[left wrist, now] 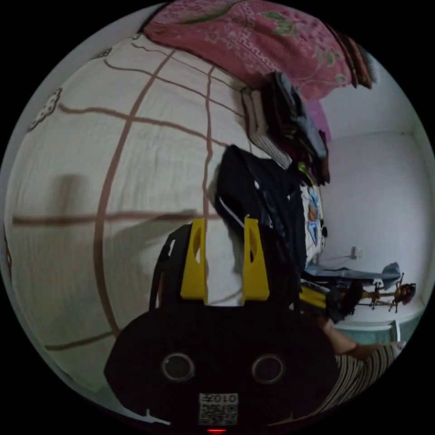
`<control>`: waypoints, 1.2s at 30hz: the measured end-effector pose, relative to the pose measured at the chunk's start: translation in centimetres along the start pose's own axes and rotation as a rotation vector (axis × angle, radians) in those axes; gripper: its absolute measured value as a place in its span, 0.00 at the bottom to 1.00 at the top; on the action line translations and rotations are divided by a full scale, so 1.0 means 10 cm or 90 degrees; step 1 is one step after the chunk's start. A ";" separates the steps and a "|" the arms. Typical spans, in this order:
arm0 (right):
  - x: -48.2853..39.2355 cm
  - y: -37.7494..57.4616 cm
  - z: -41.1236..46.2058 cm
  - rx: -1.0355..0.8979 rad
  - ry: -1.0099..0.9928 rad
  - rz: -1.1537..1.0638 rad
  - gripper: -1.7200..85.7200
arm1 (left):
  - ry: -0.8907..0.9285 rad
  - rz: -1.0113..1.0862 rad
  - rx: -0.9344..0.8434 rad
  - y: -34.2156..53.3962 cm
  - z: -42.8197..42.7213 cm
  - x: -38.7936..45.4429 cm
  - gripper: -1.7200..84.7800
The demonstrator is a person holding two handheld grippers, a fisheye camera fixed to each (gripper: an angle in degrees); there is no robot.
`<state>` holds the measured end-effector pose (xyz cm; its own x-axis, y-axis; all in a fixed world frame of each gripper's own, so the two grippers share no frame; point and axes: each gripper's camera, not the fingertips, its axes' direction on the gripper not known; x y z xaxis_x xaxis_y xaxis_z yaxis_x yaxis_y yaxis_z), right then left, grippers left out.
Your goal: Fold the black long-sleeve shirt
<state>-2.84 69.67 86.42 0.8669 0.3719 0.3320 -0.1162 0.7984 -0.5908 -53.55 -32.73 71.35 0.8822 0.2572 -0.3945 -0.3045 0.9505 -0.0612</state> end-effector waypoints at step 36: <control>0.67 0.33 -0.41 -0.002 -0.073 0.011 0.07 | 0.029 -0.008 -0.227 -2.19 1.28 0.78 0.09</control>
<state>4.55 72.87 83.70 0.8039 0.4374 0.4030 -0.1296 0.7902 -0.5990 -35.40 -49.26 81.35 0.8725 0.2301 -0.4310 -0.4067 0.8309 -0.3797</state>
